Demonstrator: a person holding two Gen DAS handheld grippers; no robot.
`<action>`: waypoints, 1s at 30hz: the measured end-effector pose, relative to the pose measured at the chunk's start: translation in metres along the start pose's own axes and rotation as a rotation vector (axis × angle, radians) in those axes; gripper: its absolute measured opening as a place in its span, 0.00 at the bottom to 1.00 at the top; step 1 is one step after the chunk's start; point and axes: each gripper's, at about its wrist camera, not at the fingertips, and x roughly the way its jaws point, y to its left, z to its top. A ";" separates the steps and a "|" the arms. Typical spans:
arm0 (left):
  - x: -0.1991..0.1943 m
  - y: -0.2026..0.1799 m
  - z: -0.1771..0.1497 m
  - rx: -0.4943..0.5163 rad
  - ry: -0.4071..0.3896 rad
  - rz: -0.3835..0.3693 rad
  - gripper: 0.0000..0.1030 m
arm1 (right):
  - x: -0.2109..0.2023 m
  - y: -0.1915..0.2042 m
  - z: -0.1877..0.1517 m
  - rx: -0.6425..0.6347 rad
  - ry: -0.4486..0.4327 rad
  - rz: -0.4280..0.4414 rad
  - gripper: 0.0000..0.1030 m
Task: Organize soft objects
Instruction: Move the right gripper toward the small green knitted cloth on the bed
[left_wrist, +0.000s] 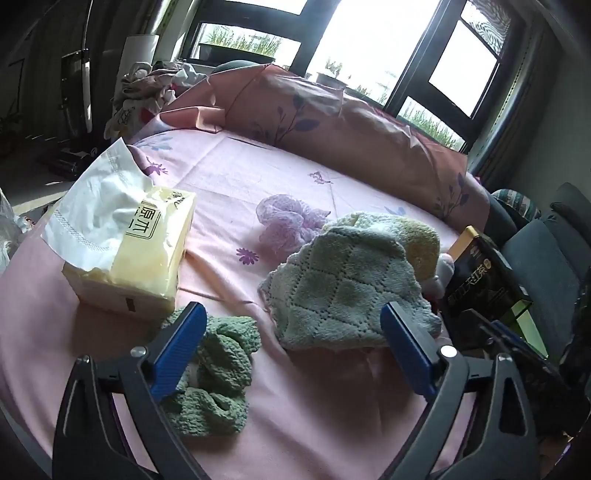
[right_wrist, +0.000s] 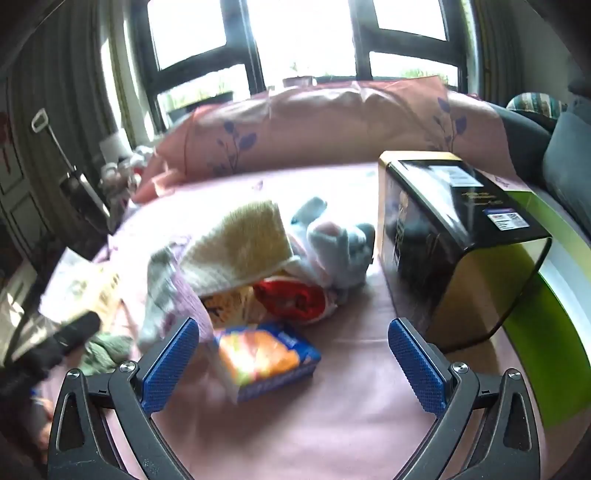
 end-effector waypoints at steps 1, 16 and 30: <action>0.001 0.002 0.000 -0.005 0.004 0.006 0.90 | -0.002 0.000 -0.001 0.019 -0.006 0.027 1.00; 0.002 0.000 -0.003 -0.010 0.025 0.028 0.77 | -0.008 0.005 -0.002 0.076 0.063 0.026 0.96; -0.031 -0.005 0.001 0.006 0.021 0.068 0.49 | -0.018 0.017 0.011 0.139 0.118 0.162 0.77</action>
